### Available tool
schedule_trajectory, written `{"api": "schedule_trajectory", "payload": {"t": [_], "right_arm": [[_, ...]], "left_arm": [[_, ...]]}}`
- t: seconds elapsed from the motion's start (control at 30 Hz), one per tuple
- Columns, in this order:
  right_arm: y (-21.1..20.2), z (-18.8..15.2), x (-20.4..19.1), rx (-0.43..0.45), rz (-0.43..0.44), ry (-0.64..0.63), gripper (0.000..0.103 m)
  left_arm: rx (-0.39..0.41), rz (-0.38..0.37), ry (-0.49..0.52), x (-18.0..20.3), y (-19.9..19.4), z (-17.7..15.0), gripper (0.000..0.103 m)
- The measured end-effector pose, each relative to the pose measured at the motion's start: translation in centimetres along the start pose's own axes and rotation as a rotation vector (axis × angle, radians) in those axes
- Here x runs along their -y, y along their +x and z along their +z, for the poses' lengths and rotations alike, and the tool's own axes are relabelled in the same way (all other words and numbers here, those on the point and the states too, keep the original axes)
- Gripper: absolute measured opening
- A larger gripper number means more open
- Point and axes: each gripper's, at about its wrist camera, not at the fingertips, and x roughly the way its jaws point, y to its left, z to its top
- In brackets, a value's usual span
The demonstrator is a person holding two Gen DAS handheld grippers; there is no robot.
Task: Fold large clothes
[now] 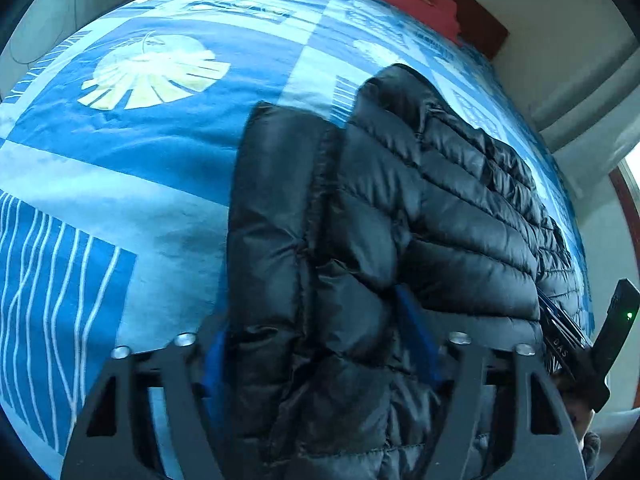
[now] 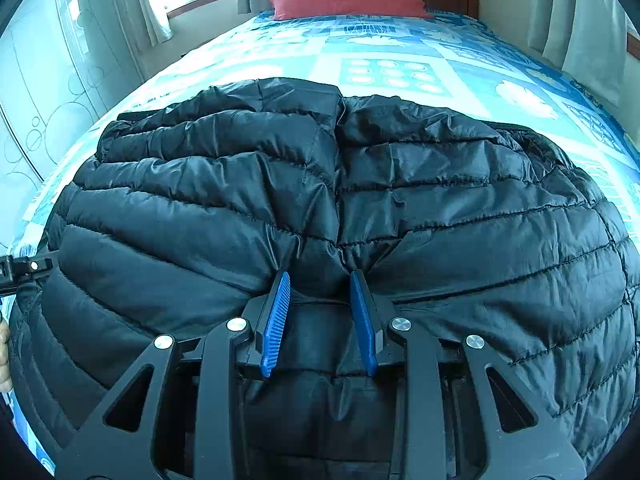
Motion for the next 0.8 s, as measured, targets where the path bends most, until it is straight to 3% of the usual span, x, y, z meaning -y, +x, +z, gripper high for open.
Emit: {"api": "schedule_trajectory", "payload": {"t": [0.03,0.13,0.23,0.43,0.63,0.8], "right_arm": [[0.0,0.0,-0.1,0.002,-0.003,-0.002,0.031],[0.0,-0.1,-0.2,0.007,-0.009,-0.006,0.031],[0.0,-0.3,-0.5,0.015,-0.023,-0.018,0.031],[-0.4,-0.1,-0.4,0.02,-0.005,-0.001,0.031],[-3.8,0.0,2.0,0.032,0.059,0.079,0.031],[-7.7,-0.6,4.9,0.054,0.03,0.081,0.042]], "left_arm": [[0.001,-0.018,0.005,0.2,0.0,-0.1,0.052],[0.005,-0.037,0.002,0.9,-0.6,-0.3,0.032],[0.028,-0.02,0.02,2.5,-2.2,-0.3,0.022],[0.105,-0.027,0.066,5.9,-6.4,0.4,0.021],[0.152,-0.02,0.139,11.3,-9.0,0.3,0.021],[0.172,0.001,0.207,16.2,-8.9,0.2,0.021]]}}
